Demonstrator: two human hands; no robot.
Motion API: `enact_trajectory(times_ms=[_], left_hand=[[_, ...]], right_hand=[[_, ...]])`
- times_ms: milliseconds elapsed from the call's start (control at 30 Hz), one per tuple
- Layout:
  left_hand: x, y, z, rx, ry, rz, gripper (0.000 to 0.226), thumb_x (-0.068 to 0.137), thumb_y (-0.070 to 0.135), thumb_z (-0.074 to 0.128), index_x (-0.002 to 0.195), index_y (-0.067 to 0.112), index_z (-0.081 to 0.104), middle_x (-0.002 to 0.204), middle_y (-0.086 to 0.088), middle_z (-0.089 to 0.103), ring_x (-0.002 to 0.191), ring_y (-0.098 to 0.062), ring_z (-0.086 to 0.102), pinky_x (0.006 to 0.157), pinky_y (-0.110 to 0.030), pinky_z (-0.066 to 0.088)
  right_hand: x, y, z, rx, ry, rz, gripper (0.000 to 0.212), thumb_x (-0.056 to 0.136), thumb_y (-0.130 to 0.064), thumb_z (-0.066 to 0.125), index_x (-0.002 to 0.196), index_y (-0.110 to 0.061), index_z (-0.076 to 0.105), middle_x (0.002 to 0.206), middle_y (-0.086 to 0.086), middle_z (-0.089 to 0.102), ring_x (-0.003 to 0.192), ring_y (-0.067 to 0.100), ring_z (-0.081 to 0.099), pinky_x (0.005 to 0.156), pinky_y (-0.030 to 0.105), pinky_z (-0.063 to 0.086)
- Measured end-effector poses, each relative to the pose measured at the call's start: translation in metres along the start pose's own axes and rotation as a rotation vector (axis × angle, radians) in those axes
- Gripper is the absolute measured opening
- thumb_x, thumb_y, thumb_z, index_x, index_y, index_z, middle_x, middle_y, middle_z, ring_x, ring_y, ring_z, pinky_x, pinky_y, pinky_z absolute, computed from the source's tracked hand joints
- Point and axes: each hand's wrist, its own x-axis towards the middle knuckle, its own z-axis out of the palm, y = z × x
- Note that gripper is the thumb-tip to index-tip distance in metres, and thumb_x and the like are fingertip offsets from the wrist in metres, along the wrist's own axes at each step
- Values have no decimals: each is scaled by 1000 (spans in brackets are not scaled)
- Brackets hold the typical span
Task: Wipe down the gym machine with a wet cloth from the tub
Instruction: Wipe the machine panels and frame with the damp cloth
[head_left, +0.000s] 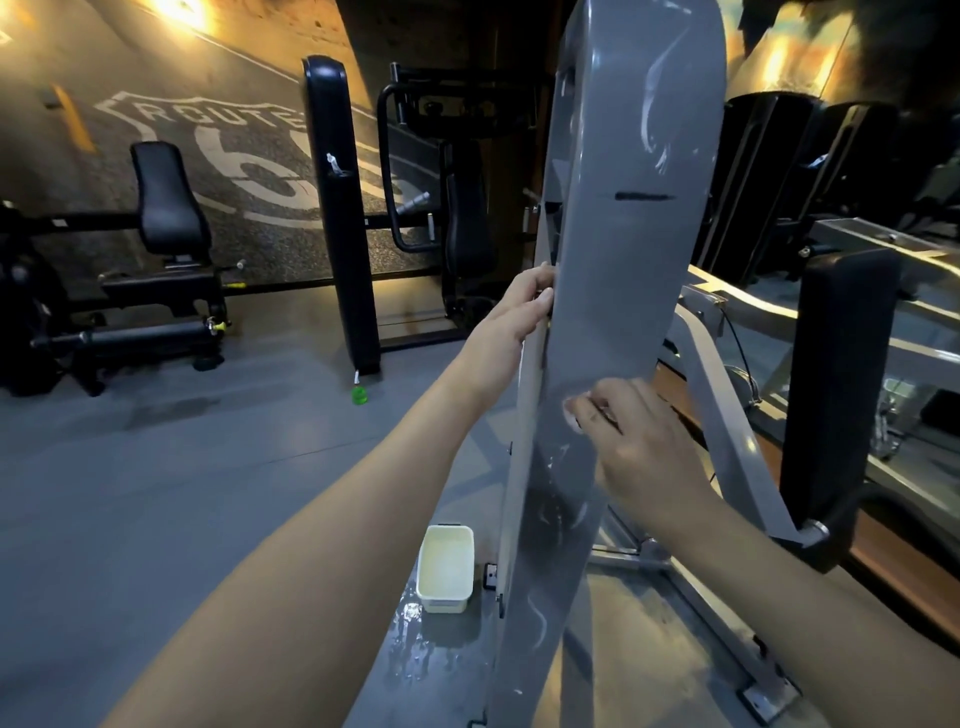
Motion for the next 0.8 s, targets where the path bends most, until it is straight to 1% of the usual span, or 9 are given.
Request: enact_trajectory(times_ms=[67, 200, 300, 367, 433, 533, 600, 667, 800], left_hand=[[-1, 0, 2, -4, 15, -4, 38, 111, 22, 34, 146, 11, 46, 149, -2, 52, 134, -10, 49, 95, -11, 42], [-3, 4, 3, -22, 18, -29, 38, 111, 22, 35, 145, 10, 46, 143, -2, 56, 120, -4, 56, 89, -11, 43], [-4, 11, 1, -22, 14, -63, 34, 111, 24, 37, 141, 17, 52, 134, 2, 62, 109, -4, 59, 89, -21, 47], [-3, 14, -3, -9, -3, -64, 33, 110, 23, 38, 139, 20, 55, 136, -1, 63, 114, -10, 61, 93, -26, 49], [-4, 15, -6, -1, -10, -51, 35, 110, 20, 40, 141, 20, 56, 139, -1, 62, 123, -12, 60, 98, -26, 50], [-13, 7, -9, 37, 78, -25, 39, 106, 12, 45, 144, 19, 54, 147, 7, 55, 134, -3, 51, 109, -26, 45], [-27, -7, -10, 14, 190, -79, 39, 103, 8, 49, 138, 22, 56, 134, 10, 62, 123, 5, 57, 98, -21, 49], [-43, -26, -12, -4, 300, -142, 36, 95, 13, 54, 127, 28, 59, 121, 8, 67, 114, -5, 64, 93, -27, 52], [-74, -60, -12, -38, 367, -312, 31, 97, 1, 44, 114, 21, 61, 99, 1, 72, 93, -16, 66, 86, -35, 51]], right_hand=[[8, -14, 6, 23, -1, 10, 33, 84, 4, 42, 105, 0, 68, 94, 14, 54, 84, 29, 45, 66, 32, 28], [5, -9, 1, 15, -16, -53, 35, 87, 2, 41, 109, -3, 68, 97, 12, 55, 86, 29, 48, 65, 35, 36], [19, 0, -16, -20, 20, -46, 29, 86, 7, 53, 108, -5, 68, 96, 11, 56, 86, 28, 48, 65, 31, 28], [40, -2, -22, -17, 143, 34, 26, 89, 8, 56, 109, -3, 69, 98, 12, 59, 89, 28, 47, 67, 29, 29], [49, -7, -17, 14, 242, 59, 30, 95, 8, 45, 110, 0, 70, 101, 14, 61, 89, 29, 48, 72, 34, 40], [17, -11, 9, 8, 149, -73, 32, 102, 2, 38, 109, 0, 69, 98, 12, 61, 82, 30, 53, 68, 39, 42], [-9, -10, 17, -54, 6, -183, 29, 101, -3, 41, 107, -4, 69, 95, 10, 61, 81, 30, 57, 69, 38, 38], [-6, -6, 9, -64, -30, -222, 29, 94, -3, 42, 104, -7, 69, 93, 8, 60, 82, 30, 57, 68, 37, 37], [35, -5, -10, -55, 152, -42, 39, 82, 11, 54, 114, -6, 70, 97, 11, 60, 87, 29, 48, 67, 36, 34]])
